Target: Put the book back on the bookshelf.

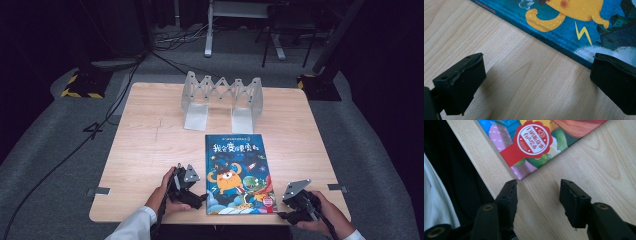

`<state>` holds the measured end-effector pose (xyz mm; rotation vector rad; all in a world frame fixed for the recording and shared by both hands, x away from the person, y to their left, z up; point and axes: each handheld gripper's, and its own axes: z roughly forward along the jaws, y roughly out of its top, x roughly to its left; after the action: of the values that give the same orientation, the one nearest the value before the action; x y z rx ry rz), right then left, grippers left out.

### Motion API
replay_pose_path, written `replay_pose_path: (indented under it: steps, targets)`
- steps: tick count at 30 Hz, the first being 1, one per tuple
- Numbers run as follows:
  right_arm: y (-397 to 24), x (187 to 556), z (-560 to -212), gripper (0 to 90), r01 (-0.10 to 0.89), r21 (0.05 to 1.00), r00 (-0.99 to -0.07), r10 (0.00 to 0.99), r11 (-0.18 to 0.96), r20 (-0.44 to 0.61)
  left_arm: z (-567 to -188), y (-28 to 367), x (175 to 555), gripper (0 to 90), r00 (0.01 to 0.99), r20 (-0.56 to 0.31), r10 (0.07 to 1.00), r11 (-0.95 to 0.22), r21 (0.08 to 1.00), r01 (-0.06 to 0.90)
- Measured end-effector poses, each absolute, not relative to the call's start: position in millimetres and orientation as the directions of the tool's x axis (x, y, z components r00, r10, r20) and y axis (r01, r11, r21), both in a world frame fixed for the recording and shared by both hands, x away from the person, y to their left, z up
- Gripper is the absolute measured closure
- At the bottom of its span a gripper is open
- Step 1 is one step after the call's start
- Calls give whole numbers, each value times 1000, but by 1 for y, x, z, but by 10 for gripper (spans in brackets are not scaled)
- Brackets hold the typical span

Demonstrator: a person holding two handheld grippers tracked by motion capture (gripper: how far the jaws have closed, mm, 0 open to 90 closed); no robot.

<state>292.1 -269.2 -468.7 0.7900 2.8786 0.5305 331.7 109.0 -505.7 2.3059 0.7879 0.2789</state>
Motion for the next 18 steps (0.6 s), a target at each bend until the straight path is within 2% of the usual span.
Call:
replay_pose_path:
  steps: [11, 15, 18]
  targets:
    - [-249, 296, -463, 740, 466, 242, -877, 480, 851, 2, -506, 106, 332, 4, 797, -14, 603, -592, 662, 460]
    - [-247, 296, -462, 749, 460, 229, -881, 473, 858, -2, -506, 106, 332, 4, 797, -14, 603, -592, 662, 460]
    - [-251, 296, -463, 753, 453, 258, -884, 468, 853, 4, -506, 106, 332, 4, 798, -14, 603, -593, 661, 460]
